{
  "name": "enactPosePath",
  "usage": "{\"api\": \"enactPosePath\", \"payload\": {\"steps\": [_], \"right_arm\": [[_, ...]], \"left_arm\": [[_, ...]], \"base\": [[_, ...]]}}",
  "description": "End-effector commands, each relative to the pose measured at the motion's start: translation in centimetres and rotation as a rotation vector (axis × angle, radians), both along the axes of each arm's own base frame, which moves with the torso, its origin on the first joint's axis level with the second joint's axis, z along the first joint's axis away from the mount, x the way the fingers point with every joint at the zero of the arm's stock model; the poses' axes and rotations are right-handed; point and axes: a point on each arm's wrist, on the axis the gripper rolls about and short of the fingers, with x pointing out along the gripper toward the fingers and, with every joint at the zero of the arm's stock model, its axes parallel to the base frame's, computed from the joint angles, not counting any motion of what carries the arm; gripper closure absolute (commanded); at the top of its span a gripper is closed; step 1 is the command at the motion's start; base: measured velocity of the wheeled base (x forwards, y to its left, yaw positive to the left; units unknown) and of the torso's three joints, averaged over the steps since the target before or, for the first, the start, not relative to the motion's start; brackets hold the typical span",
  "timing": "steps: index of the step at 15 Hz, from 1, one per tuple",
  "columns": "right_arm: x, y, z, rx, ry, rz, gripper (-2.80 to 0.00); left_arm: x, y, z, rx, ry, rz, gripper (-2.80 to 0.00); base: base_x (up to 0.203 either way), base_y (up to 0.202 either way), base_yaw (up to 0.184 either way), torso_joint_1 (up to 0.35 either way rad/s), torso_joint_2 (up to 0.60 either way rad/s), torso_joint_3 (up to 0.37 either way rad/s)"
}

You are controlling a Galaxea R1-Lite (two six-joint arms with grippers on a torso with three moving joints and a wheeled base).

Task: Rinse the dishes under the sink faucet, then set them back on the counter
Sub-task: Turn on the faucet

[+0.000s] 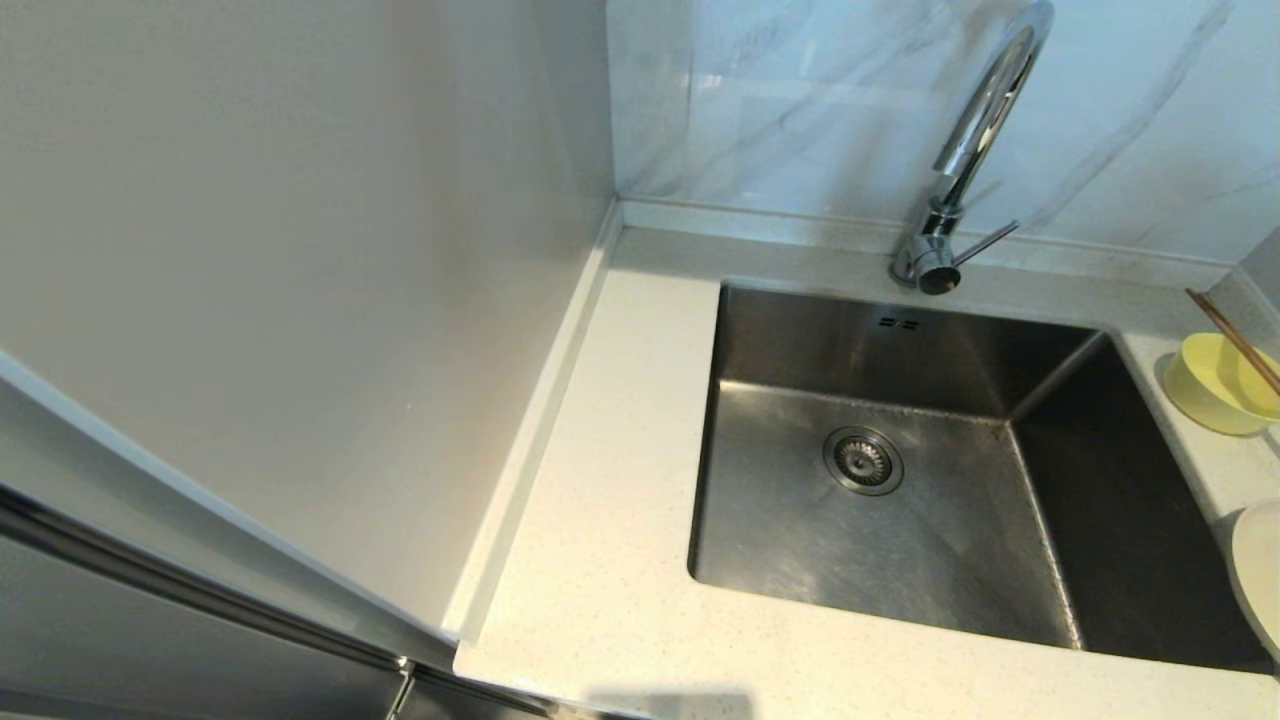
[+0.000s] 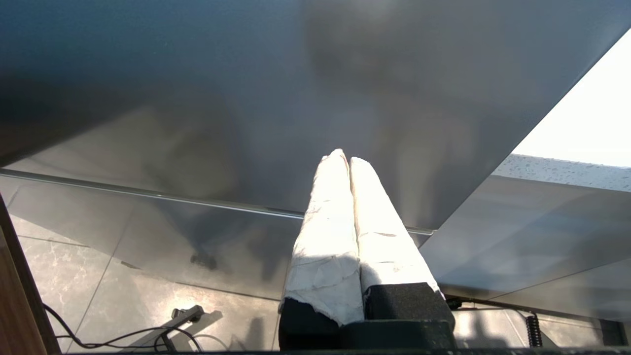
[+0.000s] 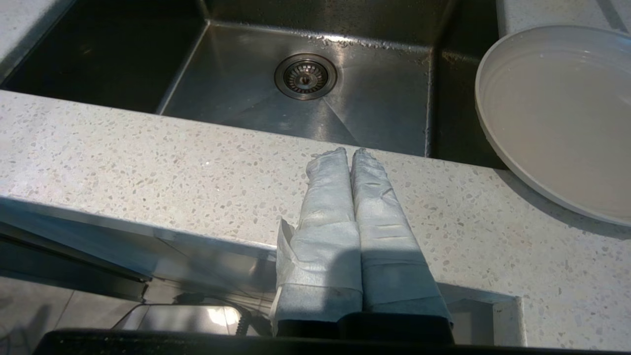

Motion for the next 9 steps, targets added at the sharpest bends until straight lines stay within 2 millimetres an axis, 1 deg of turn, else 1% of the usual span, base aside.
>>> {"api": "enactPosePath", "payload": {"steps": [1, 9], "right_arm": [[0.09, 0.0, -0.26, 0.0, 0.013, 0.0, 0.0], [0.09, 0.0, -0.26, -0.001, 0.013, 0.002, 0.0]], "left_arm": [[0.0, 0.0, 0.0, 0.0, 0.0, 0.0, 0.0], [0.0, 0.0, 0.0, 0.0, 0.0, 0.0, 0.0]], "base": [[0.0, 0.0, 0.0, 0.0, 0.0, 0.0], [0.0, 0.0, 0.0, 0.0, 0.0, 0.0]]}}
